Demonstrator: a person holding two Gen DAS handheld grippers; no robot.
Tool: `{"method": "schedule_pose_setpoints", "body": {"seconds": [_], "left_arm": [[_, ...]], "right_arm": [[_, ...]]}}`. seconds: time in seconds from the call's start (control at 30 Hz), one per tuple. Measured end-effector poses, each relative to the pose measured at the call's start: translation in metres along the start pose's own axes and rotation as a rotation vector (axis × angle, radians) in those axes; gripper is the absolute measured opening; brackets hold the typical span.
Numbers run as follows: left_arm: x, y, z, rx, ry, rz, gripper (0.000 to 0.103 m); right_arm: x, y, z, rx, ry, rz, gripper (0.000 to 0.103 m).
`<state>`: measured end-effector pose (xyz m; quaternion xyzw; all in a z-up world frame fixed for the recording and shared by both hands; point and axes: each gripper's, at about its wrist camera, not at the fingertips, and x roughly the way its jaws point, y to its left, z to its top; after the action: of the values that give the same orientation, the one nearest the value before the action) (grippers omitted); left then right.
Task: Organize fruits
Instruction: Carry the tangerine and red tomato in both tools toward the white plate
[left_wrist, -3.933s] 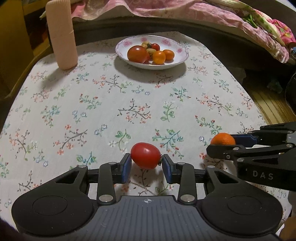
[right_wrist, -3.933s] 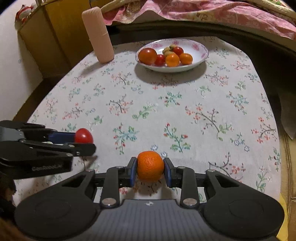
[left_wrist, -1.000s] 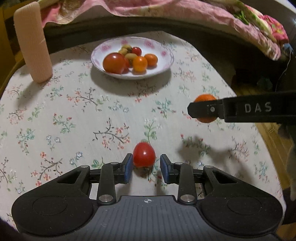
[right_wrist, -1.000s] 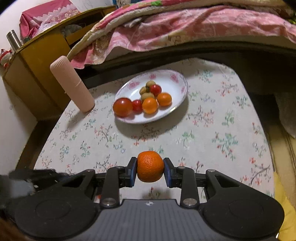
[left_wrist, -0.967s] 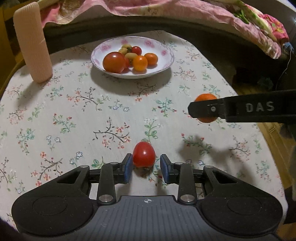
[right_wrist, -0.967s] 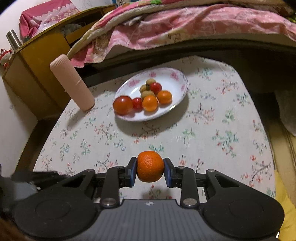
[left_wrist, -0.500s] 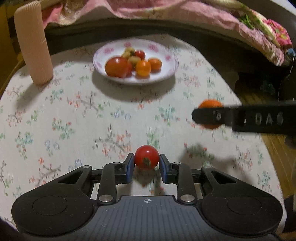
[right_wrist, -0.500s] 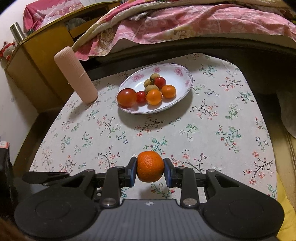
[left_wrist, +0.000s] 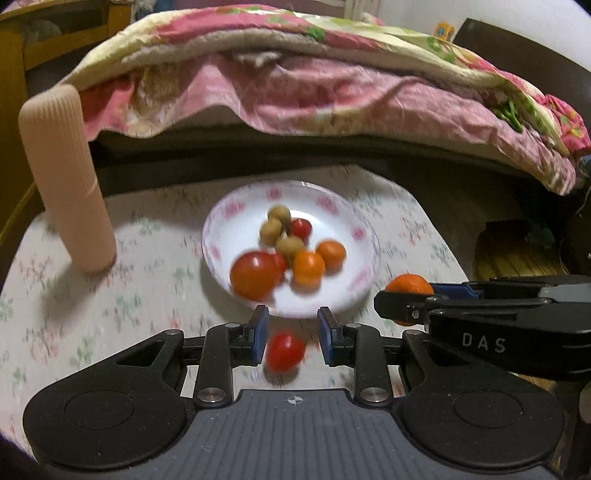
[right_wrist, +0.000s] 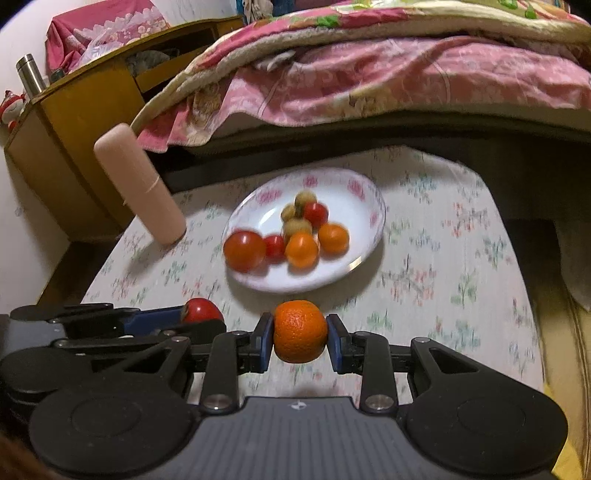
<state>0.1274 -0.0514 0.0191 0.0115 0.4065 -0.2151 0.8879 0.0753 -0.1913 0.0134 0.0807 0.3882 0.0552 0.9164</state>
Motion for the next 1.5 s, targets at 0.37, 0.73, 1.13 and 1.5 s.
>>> {"method": "schedule_pose_setpoints", "body": {"seconds": [0.37, 0.73, 1.13, 1.5], "left_arm": [[0.017, 0.009, 0.005, -0.004, 0.047, -0.028, 0.037], [0.040, -0.026, -0.023, 0.050, 0.092, -0.051, 0.043], [0.059, -0.024, -0.032, 0.061, 0.106, -0.005, 0.038], [0.032, -0.023, -0.026, 0.082, 0.079, -0.023, 0.037]], "right_arm": [[0.040, -0.011, 0.034, -0.022, 0.000, -0.026, 0.033], [0.023, -0.034, 0.024, 0.014, 0.006, -0.050, 0.033], [0.018, -0.037, 0.020, 0.004, 0.011, -0.030, 0.033], [0.020, -0.030, 0.022, -0.006, 0.004, -0.026, 0.033]]}}
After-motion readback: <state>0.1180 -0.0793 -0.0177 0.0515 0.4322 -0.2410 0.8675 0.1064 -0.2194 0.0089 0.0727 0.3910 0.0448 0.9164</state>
